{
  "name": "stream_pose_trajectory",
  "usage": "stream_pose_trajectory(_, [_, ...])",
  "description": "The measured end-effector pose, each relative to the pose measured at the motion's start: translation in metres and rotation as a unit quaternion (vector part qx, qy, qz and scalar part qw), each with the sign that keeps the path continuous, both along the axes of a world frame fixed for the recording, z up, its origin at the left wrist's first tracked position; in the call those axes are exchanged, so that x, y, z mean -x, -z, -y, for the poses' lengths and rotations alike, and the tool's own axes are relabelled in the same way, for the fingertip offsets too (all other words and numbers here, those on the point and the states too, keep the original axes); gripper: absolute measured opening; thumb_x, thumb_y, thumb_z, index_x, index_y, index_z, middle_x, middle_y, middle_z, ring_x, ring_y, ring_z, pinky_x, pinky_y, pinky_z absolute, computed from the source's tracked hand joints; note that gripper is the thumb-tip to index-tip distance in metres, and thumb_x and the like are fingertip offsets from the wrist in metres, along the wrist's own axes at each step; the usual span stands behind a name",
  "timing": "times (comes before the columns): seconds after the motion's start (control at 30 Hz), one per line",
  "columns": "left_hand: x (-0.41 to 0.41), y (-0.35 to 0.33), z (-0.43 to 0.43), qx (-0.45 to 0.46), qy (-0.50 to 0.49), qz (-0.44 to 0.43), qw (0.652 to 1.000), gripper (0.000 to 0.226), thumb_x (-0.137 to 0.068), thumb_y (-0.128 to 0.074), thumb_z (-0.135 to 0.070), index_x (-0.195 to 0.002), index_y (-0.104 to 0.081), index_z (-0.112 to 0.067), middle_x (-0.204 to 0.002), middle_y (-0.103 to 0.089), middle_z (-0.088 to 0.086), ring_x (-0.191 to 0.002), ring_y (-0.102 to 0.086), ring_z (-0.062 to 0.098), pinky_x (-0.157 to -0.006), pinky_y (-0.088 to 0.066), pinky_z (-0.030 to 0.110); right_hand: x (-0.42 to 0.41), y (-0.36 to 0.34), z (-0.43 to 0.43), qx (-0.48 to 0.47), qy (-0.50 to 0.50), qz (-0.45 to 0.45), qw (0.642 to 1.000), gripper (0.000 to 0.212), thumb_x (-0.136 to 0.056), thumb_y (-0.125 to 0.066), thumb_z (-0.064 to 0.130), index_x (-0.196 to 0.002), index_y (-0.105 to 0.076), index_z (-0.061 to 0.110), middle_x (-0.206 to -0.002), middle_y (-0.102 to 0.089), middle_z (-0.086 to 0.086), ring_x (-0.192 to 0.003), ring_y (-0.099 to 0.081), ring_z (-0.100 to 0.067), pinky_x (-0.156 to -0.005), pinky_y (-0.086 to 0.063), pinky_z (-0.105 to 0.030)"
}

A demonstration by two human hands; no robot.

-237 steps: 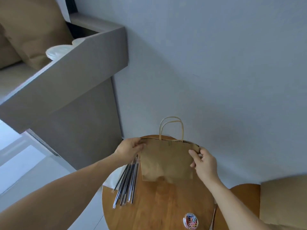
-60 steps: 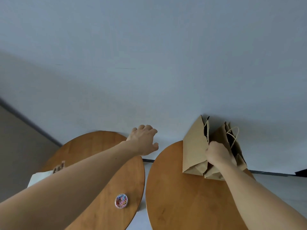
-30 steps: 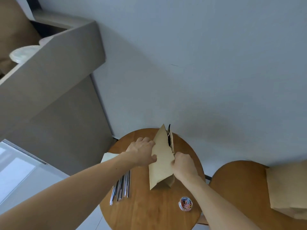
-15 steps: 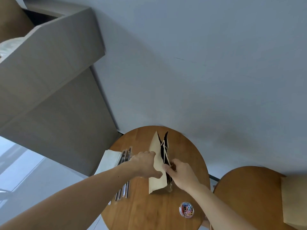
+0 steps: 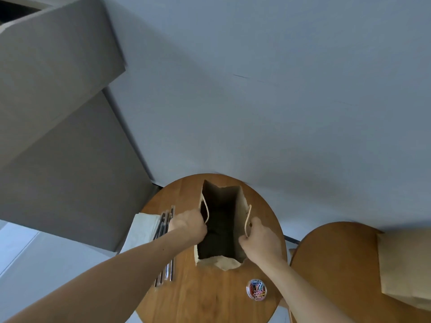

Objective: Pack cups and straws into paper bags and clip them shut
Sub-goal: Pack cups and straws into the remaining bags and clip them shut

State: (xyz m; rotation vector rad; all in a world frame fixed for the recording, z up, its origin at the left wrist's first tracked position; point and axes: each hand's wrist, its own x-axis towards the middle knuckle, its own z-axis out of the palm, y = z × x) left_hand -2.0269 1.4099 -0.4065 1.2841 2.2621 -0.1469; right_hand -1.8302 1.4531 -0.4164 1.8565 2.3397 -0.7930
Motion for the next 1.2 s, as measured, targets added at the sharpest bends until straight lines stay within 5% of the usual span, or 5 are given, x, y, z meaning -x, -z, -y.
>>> stream_pose_trajectory(0.2, [0.045,-0.002,0.019,-0.001,-0.047,-0.004,0.999,0.012,-0.096,-0.051,-0.023,-0.099,-0.061,-0.018,-0.074,-0.058,-0.004,-0.061,-0.058,0.011,-0.051,-0.044,0.020,-0.015,-0.004,0.009,0.019,0.018,0.042,0.999,0.031,-0.090,-0.063,0.043,-0.110,-0.051,0.023,-0.083,-0.061,0.012,-0.065,-0.062,-0.006,-0.053,-0.047,-0.015])
stream_pose_trajectory(0.63, [0.059,-0.016,0.007,0.124,0.109,0.191,0.968,0.109,-0.058,-0.072,-0.073,-0.149,-0.025,-0.032,-0.146,-0.047,0.002,-0.127,-0.050,0.024,-0.106,-0.043,0.040,0.003,-0.021,0.012,0.170,-0.106,-0.010,0.980,0.086,-0.073,-0.061,0.069,-0.146,-0.032,0.035,-0.146,-0.047,0.010,-0.127,-0.054,-0.018,-0.096,-0.052,-0.034])
stream_pose_trajectory(0.8, [0.093,-0.079,-0.004,0.069,0.176,0.075,0.979,0.064,-0.083,-0.066,-0.044,-0.136,-0.042,-0.016,-0.116,-0.066,0.005,-0.101,-0.065,0.026,-0.088,-0.056,0.046,0.023,-0.071,-0.031,0.137,-0.136,0.018,0.981,0.084,-0.079,-0.059,0.041,-0.154,-0.024,0.027,-0.158,-0.032,0.003,-0.141,-0.038,-0.019,-0.110,-0.039,-0.037])
stream_pose_trajectory(0.97, [0.142,-0.180,-0.022,-0.101,0.194,-0.055,0.974,0.065,-0.094,-0.054,-0.047,-0.150,-0.034,-0.022,-0.149,-0.044,0.002,-0.133,-0.044,0.026,-0.106,-0.042,0.044,0.104,-0.166,-0.069,-0.017,-0.169,-0.019,0.985,0.066,-0.090,-0.057,0.033,-0.151,-0.033,0.021,-0.155,-0.036,0.000,-0.140,-0.037,-0.021,-0.112,-0.033,-0.035])
stream_pose_trajectory(1.2, [0.245,-0.311,0.014,-0.233,0.165,-0.139,0.948,0.042,-0.089,-0.055,-0.047,-0.127,-0.051,-0.028,-0.135,-0.053,-0.002,-0.116,-0.052,0.025,-0.093,-0.048,0.043,0.251,-0.299,-0.063,-0.145,-0.249,-0.077,0.955,0.058,-0.090,-0.061,0.034,-0.144,-0.045,0.020,-0.147,-0.049,0.000,-0.132,-0.048,-0.018,-0.107,-0.037,-0.032])
